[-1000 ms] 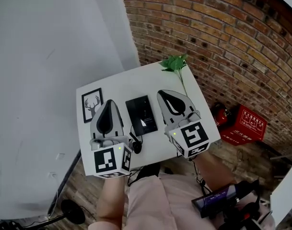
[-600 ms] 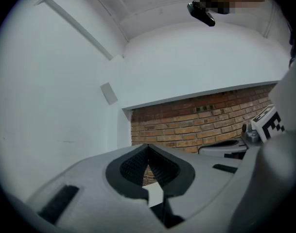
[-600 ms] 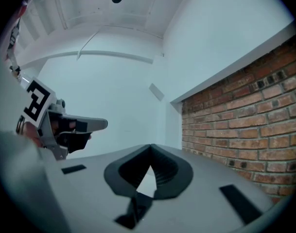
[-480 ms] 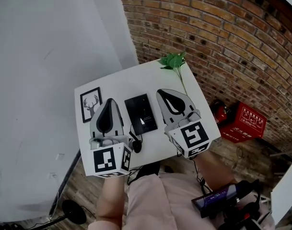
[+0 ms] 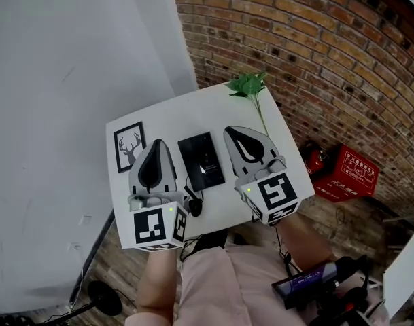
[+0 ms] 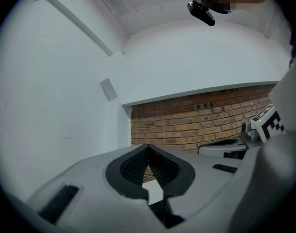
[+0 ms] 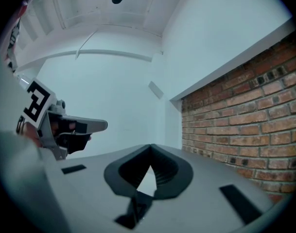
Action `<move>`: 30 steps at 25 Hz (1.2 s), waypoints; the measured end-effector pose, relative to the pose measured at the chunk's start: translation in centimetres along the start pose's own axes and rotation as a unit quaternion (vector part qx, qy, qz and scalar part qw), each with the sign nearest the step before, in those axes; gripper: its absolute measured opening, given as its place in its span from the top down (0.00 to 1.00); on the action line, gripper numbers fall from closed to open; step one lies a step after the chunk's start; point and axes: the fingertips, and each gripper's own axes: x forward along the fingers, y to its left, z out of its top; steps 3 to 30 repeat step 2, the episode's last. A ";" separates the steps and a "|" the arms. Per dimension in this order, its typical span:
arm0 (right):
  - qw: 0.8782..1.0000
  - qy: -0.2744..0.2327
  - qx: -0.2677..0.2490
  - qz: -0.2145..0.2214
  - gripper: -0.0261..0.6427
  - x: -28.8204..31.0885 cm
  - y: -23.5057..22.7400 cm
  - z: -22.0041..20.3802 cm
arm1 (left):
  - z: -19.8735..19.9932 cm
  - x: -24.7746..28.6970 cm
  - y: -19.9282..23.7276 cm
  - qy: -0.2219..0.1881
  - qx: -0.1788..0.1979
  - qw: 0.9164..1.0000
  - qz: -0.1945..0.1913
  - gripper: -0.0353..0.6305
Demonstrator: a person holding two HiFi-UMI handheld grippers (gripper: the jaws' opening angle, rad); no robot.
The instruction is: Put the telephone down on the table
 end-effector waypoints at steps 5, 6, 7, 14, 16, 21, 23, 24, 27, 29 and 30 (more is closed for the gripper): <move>1.000 0.002 0.002 0.000 0.95 0.2 -0.1 -0.1 | -0.1 0.2 0.0 0.001 0.000 1.000 -0.001 0.95; 1.000 0.002 0.002 0.000 0.95 0.2 -0.1 -0.1 | -0.1 0.2 0.0 0.001 0.000 1.000 -0.001 0.95; 1.000 0.002 0.002 0.000 0.95 0.2 -0.1 -0.1 | -0.1 0.2 0.0 0.001 0.000 1.000 -0.001 0.95; 1.000 0.002 0.002 0.000 0.95 0.2 -0.1 -0.1 | -0.1 0.2 0.0 0.001 0.000 1.000 -0.001 0.95; 1.000 0.002 0.002 0.000 0.95 0.2 -0.1 -0.1 | -0.1 0.2 0.0 0.001 0.000 1.000 -0.001 0.95; 1.000 0.002 0.002 0.000 0.95 0.2 -0.1 -0.1 | -0.1 0.2 0.0 0.001 0.000 1.000 -0.001 0.95; 1.000 0.002 0.002 0.000 0.95 0.2 -0.1 -0.1 | -0.1 0.2 0.0 0.001 0.000 1.000 -0.001 0.95; 1.000 0.002 0.002 0.000 0.95 0.2 -0.1 -0.1 | -0.1 0.2 0.0 0.001 0.000 1.000 -0.001 0.95; 1.000 0.002 0.002 0.000 0.95 0.2 -0.1 -0.1 | -0.1 0.2 0.0 0.001 0.000 1.000 -0.001 0.95; 1.000 0.002 0.002 0.000 0.95 0.2 -0.1 -0.1 | -0.1 0.2 0.0 0.001 0.000 1.000 -0.001 0.95; 1.000 0.002 0.002 0.000 0.95 0.2 -0.1 -0.1 | -0.1 0.2 0.0 0.001 0.000 1.000 -0.001 0.95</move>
